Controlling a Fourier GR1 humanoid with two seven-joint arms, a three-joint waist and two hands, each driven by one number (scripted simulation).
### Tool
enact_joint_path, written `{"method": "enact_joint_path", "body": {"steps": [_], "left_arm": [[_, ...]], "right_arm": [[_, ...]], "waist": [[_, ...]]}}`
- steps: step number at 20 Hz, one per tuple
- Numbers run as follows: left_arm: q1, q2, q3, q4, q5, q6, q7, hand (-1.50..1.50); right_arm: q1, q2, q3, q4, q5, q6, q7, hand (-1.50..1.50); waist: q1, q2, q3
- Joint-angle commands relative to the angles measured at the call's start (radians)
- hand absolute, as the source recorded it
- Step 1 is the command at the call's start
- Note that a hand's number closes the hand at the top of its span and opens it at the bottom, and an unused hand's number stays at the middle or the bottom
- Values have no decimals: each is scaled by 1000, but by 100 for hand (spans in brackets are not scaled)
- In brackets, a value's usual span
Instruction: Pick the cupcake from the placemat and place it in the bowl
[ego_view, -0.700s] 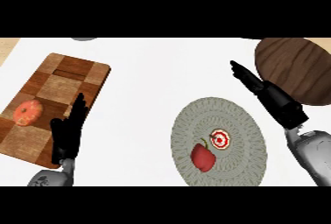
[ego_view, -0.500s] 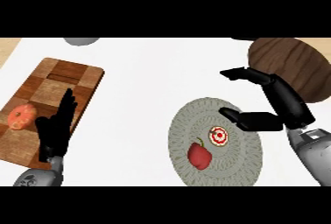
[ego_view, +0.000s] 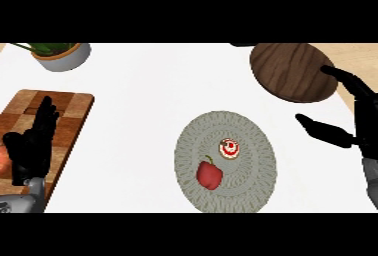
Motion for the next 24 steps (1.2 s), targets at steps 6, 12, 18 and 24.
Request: {"method": "enact_joint_path", "body": {"steps": [6, 12, 18, 24], "left_arm": [[15, 47, 43, -42, 34, -35, 7, 0], [34, 46, 28, -94, 60, -79, 14, 0], [-2, 46, 14, -86, 58, -108, 4, 0], [-21, 29, -26, -122, 36, -109, 20, 0]], "right_arm": [[324, 117, 141, -200, 467, -280, 228, -150], [477, 209, 170, -416, 792, -194, 450, -150], [476, 365, 320, -546, 1086, 149, 655, -150], [359, 489, 384, -559, 1122, 585, 850, -150]], "waist": [[7, 16, 0], [55, 29, -1], [111, 48, 0], [165, 57, 2]]}}
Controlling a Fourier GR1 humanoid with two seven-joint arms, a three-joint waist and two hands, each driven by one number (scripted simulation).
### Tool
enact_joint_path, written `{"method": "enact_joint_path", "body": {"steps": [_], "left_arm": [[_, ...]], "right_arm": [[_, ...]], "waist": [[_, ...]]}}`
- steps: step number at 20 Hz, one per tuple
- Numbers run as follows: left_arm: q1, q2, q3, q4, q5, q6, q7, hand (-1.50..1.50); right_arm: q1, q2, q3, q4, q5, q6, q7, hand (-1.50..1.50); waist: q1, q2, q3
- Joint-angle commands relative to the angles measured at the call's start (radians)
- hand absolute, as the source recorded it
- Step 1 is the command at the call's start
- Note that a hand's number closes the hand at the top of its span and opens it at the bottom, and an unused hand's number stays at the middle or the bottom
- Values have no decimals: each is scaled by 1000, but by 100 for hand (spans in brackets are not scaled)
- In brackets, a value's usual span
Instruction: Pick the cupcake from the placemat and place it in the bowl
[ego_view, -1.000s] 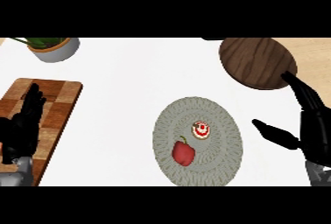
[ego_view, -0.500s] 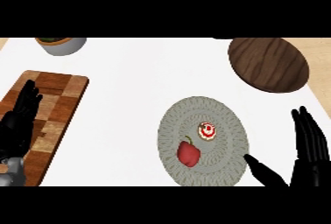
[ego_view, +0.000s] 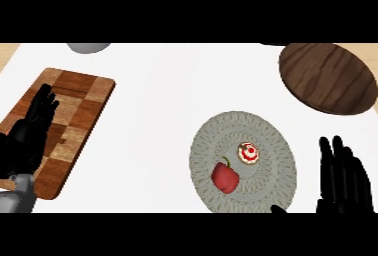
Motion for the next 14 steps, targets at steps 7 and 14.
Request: {"method": "enact_joint_path", "body": {"steps": [7, 14], "left_arm": [[-68, -22, -12, 50, -11, -20, 9, 0], [-14, -41, -14, 16, -17, -21, -26, 0]], "right_arm": [[-200, 285, 65, 106, -38, 508, 237, -150], [-220, 289, -54, 199, -214, 594, 282, -150]], "waist": [[31, 9, 5], [38, 9, 6]]}}
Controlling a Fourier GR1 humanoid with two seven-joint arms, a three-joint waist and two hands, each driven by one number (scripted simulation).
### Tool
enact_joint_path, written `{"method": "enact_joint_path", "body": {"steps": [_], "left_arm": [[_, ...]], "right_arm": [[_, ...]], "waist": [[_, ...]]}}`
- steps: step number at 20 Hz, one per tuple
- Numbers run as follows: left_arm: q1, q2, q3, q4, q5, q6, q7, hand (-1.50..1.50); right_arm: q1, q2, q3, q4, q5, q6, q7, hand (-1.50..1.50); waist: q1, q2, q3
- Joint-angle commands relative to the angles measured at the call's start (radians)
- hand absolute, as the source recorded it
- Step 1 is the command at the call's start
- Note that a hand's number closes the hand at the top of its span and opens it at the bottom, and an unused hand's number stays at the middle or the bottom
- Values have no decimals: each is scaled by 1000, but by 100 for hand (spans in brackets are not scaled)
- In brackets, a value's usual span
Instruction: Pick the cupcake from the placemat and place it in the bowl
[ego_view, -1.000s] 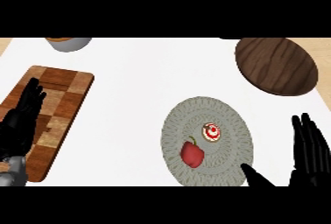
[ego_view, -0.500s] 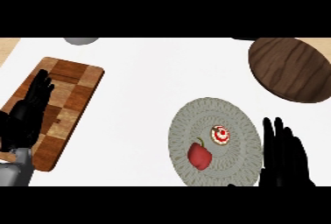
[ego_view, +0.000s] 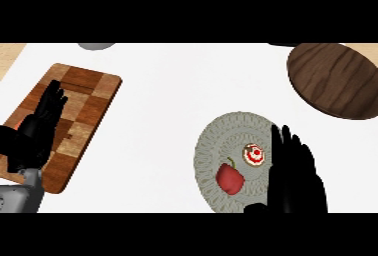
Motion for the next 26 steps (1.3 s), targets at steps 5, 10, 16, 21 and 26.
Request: {"method": "enact_joint_path", "body": {"steps": [5, 10, 16, 21, 26], "left_arm": [[-10, 5, 18, 36, 0, -31, -11, 0], [-49, 4, 33, 23, -7, -17, 41, 0], [-35, -18, 37, 14, -35, -27, 37, 0], [-11, -14, 50, -32, -35, -41, 44, 0], [12, -10, 77, -34, -25, -76, 35, 0]], "right_arm": [[-106, 25, -35, 132, -92, 162, 221, -150], [-181, 25, -10, 201, 67, 162, 192, -150], [-165, 25, -31, 231, 29, 125, 157, -150], [-89, 25, 24, 333, 15, -24, 179, -150], [-96, 25, -47, 401, 20, -60, 113, -150]], "waist": [[-5, 0, 1], [-9, -3, 1], [-12, -4, 2], [-10, -4, 2], [-10, -4, 2]]}}
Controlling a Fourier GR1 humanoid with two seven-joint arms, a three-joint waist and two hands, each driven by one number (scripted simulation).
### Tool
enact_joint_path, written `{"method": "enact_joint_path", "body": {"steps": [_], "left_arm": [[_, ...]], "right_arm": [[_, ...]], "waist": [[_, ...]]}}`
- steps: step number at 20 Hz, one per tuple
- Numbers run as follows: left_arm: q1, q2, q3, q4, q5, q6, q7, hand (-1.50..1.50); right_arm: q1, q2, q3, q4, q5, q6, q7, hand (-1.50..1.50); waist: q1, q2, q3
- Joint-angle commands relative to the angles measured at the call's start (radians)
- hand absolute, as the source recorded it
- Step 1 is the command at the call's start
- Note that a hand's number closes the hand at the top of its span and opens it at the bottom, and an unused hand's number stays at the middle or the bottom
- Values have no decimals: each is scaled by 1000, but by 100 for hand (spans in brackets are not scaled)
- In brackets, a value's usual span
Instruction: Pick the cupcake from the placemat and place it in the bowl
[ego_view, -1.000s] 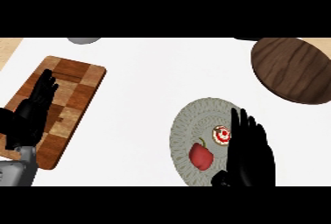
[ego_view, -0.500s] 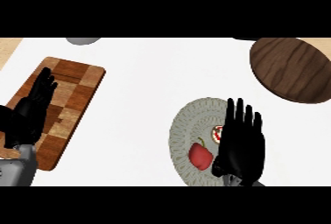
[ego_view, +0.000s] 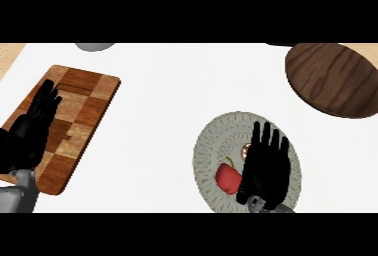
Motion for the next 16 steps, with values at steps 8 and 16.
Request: {"method": "enact_joint_path", "body": {"steps": [8, 16], "left_arm": [[10, -58, -14, -29, -49, 9, 32, 0], [16, -51, 54, -18, -47, -44, 8, 0]], "right_arm": [[4, 9, -45, 141, 32, -152, 61, -150], [-102, 9, -119, 227, -78, -99, -28, 150]], "waist": [[-2, -1, 0], [0, 0, 0]]}}
